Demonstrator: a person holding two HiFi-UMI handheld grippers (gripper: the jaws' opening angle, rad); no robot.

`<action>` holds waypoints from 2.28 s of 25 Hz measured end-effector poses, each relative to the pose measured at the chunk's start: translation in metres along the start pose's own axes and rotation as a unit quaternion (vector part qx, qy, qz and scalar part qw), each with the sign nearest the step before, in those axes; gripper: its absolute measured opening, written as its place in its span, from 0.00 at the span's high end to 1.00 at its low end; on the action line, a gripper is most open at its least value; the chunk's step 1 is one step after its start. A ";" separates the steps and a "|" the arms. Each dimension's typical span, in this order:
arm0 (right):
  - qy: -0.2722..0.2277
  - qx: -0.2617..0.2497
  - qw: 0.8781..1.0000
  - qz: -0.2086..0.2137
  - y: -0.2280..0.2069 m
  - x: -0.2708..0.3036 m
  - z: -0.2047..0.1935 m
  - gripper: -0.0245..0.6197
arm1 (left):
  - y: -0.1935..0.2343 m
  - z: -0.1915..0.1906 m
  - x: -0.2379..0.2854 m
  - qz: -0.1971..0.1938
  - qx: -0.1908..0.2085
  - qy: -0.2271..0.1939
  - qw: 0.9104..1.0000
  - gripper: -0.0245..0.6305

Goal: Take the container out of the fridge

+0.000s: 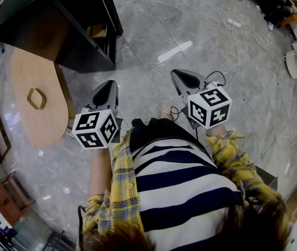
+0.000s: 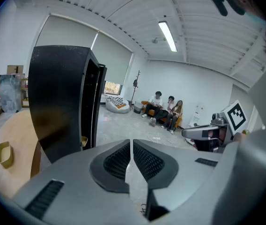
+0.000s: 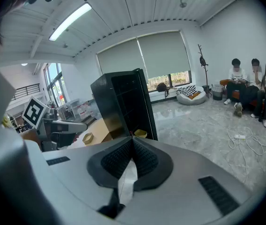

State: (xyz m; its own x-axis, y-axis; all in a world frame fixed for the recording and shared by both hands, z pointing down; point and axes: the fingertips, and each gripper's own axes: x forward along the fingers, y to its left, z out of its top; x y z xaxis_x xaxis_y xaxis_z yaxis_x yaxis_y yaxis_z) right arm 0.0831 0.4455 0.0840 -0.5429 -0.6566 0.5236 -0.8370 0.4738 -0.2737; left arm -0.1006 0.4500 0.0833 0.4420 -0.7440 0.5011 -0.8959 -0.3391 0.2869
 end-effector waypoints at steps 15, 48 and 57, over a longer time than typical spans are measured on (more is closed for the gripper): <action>0.014 -0.011 1.000 0.026 -0.031 0.023 0.009 0.92 | -0.010 0.005 0.043 0.008 0.006 0.006 1.000 0.91; 0.051 -0.016 0.994 0.093 -0.101 0.083 0.028 0.92 | -0.010 0.034 0.156 0.096 0.171 0.045 0.979 0.87; 0.072 -0.004 0.994 0.077 -0.114 0.129 0.048 0.92 | 0.032 0.048 0.204 0.095 0.172 0.058 0.979 0.80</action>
State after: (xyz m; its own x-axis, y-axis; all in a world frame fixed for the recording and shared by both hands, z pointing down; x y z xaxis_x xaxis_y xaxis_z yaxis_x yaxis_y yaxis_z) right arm 0.1048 0.2787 0.1440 -0.6487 -0.4855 0.5860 -0.7438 0.5675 -0.3532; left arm -0.0415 0.2599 0.1551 0.2495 -0.7487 0.6142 -0.9155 -0.3890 -0.1022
